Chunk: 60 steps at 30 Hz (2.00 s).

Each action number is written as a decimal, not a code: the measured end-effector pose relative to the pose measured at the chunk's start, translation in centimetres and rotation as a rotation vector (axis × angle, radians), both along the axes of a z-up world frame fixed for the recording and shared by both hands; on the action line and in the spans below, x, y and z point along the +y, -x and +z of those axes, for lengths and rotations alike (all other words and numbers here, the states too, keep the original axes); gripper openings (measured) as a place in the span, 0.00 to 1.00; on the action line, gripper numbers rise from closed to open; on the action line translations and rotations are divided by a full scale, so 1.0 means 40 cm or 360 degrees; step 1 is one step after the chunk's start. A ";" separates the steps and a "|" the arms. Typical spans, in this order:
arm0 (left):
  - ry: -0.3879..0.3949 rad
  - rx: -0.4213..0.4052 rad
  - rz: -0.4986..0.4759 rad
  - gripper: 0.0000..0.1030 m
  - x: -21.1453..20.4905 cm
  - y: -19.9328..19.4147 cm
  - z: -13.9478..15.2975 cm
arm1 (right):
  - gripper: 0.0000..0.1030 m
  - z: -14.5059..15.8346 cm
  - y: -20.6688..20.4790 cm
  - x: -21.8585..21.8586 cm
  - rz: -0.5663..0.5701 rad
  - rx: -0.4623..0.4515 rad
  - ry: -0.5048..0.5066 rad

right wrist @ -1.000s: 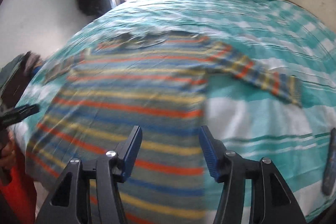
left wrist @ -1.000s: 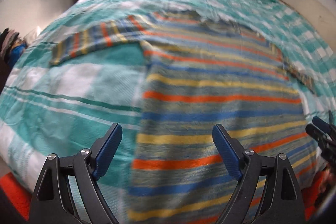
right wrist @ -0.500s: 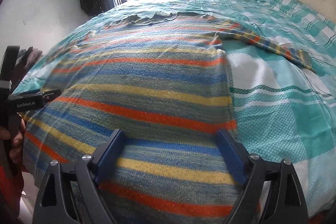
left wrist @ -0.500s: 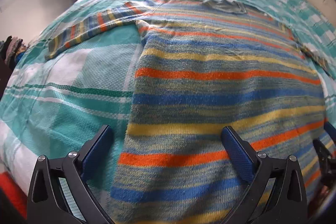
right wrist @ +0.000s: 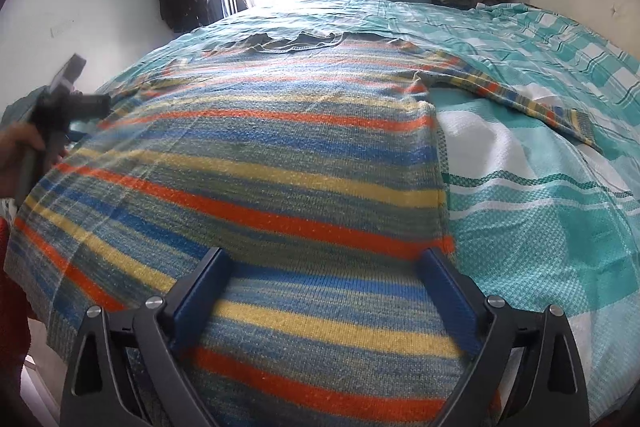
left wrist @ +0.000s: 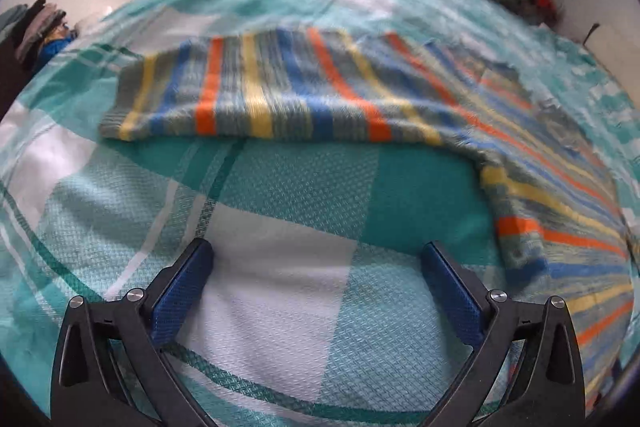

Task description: Fold small clothes

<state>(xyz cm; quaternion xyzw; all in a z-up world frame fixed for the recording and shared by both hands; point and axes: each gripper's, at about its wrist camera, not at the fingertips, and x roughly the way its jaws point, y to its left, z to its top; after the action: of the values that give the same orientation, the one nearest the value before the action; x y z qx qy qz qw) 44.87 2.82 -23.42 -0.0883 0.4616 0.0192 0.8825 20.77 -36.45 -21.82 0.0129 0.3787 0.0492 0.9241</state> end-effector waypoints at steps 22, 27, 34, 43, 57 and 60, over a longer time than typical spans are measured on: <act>-0.0095 0.0042 -0.0007 1.00 -0.012 -0.008 -0.005 | 0.98 -0.006 0.001 -0.003 0.0010 -0.0066 -0.0003; -0.0096 0.0042 -0.0007 1.00 -0.012 -0.007 -0.004 | 0.98 -0.007 -0.001 -0.003 0.0011 -0.0071 -0.0004; -0.0095 0.0042 -0.0007 1.00 -0.013 -0.008 -0.005 | 0.98 -0.006 0.001 -0.002 0.0004 -0.0072 -0.0003; -0.0095 0.0042 -0.0007 1.00 -0.013 -0.009 -0.005 | 0.98 -0.004 0.002 -0.009 0.0027 -0.0064 -0.0015; -0.0094 0.0043 -0.0007 1.00 -0.012 -0.007 -0.004 | 1.00 -0.005 -0.006 -0.009 0.0046 -0.0065 -0.0003; -0.0094 0.0042 -0.0007 1.00 -0.012 -0.008 -0.005 | 1.00 -0.004 -0.005 -0.009 0.0041 -0.0066 -0.0006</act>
<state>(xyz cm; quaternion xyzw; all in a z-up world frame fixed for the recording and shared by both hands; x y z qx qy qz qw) 45.20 2.34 -23.61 -0.0608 0.4727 0.0321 0.8785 20.96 -36.80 -21.99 0.0087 0.3597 0.0621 0.9310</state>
